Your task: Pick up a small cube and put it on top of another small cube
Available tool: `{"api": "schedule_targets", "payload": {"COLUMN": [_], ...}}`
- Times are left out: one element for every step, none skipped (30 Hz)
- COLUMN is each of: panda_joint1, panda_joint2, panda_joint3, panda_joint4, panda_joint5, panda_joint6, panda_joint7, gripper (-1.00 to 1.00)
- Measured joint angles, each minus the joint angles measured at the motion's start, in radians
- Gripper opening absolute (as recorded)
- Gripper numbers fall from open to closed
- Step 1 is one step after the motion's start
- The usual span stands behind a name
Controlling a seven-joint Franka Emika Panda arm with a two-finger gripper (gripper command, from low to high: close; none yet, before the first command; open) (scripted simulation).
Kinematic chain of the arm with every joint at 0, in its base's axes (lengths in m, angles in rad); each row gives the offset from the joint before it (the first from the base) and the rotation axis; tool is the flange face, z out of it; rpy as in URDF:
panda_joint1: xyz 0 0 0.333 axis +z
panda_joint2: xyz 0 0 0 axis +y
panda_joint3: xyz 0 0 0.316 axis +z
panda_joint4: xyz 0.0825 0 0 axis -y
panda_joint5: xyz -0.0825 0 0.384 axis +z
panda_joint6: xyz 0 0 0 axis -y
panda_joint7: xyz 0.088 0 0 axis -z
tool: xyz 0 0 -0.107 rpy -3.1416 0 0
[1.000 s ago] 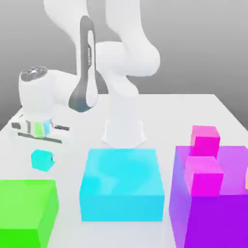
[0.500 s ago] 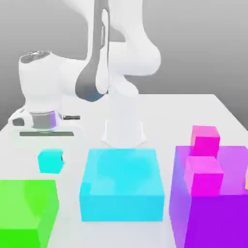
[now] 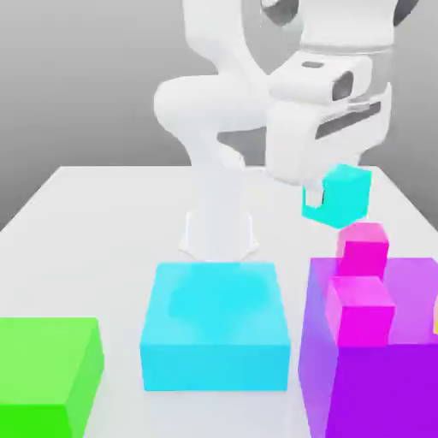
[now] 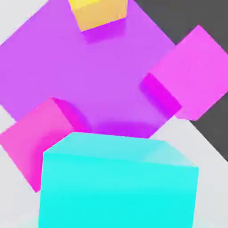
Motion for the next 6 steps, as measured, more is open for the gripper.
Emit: {"api": "schedule_targets", "payload": {"panda_joint1": [0.005,0.006,0.007,0.007,0.007,0.007], "panda_joint2": [0.012,0.026,0.035,0.035,0.035,0.035], "panda_joint3": [0.006,0.011,0.014,0.014,0.014,0.014], "panda_joint4": [-0.020,-0.043,-0.058,-0.058,-0.058,-0.058], "panda_joint5": [0.001,0.002,0.002,0.002,0.002,0.002], "panda_joint6": [0.032,0.069,0.093,0.093,0.093,0.093], "panda_joint7": [0.000,0.000,0.000,0.000,0.000,0.000], "gripper": [-1.00,-1.00,1.00,1.00,1.00,1.00]}}
